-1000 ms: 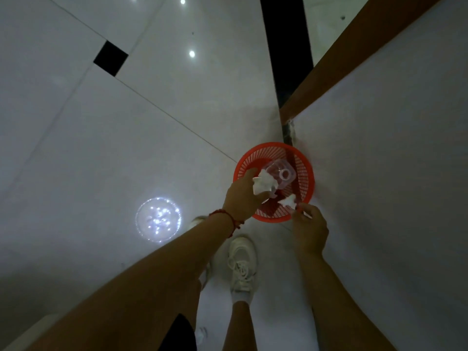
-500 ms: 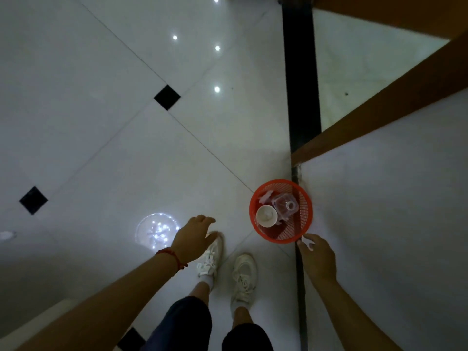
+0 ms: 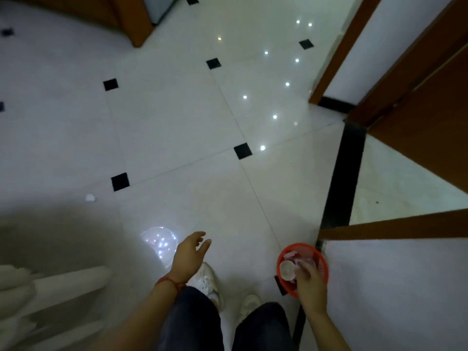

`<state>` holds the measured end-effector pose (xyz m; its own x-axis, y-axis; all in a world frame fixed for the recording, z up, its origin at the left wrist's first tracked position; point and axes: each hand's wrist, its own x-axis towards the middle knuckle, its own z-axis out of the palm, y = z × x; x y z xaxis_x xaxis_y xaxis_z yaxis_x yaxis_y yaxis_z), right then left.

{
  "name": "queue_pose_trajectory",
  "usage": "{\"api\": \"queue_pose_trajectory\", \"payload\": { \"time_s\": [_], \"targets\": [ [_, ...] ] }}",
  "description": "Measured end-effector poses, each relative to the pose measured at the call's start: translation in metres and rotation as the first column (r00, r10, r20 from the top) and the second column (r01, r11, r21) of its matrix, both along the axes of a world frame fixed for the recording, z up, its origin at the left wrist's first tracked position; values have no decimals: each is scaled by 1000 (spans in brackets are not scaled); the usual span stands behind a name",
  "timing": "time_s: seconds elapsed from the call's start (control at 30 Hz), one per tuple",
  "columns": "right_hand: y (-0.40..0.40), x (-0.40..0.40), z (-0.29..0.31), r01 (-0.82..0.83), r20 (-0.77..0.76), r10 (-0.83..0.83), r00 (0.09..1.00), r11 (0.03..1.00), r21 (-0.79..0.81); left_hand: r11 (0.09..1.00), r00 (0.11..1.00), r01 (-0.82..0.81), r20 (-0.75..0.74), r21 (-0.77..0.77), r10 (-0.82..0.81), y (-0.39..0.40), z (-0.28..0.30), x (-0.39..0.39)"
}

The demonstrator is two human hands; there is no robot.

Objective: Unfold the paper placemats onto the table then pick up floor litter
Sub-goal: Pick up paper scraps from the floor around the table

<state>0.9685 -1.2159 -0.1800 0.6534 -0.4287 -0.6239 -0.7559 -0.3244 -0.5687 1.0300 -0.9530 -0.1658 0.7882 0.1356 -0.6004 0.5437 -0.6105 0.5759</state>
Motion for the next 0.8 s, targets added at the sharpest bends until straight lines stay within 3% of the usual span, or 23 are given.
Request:
{"api": "queue_pose_trajectory", "payload": {
  "time_s": [0.2, 0.43, 0.8],
  "targets": [
    [91, 40, 31, -206, -42, 209, 977, 976, 69, 946, 938, -320, -153, -41, 311, 114, 23, -37],
    [142, 106, 55, -377, -8, 377, 926, 926, 8, 822, 821, -563, -173, -85, 544, 192, 44, -52],
    [210, 286, 33, -581, -15, 581, 814, 813, -22, 641, 656, -747, -37, -175, 754, 279, 49, 100]
  ]
}}
